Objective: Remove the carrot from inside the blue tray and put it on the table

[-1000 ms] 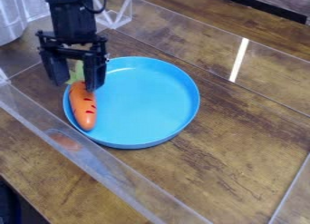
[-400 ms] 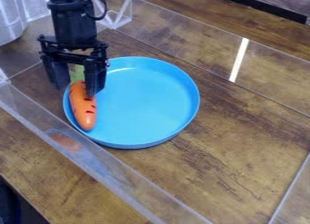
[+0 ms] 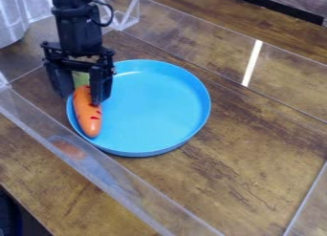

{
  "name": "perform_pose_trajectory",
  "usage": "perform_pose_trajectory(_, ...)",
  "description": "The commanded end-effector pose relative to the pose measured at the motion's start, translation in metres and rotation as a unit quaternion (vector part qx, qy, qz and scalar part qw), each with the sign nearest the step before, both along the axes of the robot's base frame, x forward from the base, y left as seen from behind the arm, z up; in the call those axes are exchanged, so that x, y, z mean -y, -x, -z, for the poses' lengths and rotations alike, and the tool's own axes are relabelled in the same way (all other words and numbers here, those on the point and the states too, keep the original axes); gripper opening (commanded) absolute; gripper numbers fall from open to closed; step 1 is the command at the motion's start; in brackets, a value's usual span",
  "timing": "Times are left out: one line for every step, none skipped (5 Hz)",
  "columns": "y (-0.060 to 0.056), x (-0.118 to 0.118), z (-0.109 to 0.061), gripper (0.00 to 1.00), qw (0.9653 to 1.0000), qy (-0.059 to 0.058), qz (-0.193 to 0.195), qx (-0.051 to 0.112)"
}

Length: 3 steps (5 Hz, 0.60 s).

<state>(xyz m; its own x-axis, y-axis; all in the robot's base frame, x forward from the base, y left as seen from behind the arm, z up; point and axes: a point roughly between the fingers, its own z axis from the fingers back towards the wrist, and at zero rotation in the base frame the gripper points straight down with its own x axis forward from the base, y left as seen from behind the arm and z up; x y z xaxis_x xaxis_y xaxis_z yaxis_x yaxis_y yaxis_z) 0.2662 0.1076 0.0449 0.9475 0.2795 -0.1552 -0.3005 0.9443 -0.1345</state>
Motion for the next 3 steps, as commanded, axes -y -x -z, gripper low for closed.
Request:
perform_pose_trajectory(-0.0022,-0.0045,-0.0043,1.0,0.9999,-0.008,-0.006,0.014)
perform_pose_trajectory(-0.0023,-0.005,-0.0007,0.0,0.9999,-0.008,-0.008,0.012)
perform_pose_trajectory(-0.0018,-0.0055,-0.0019,0.0,0.9999,-0.011,-0.005,0.012)
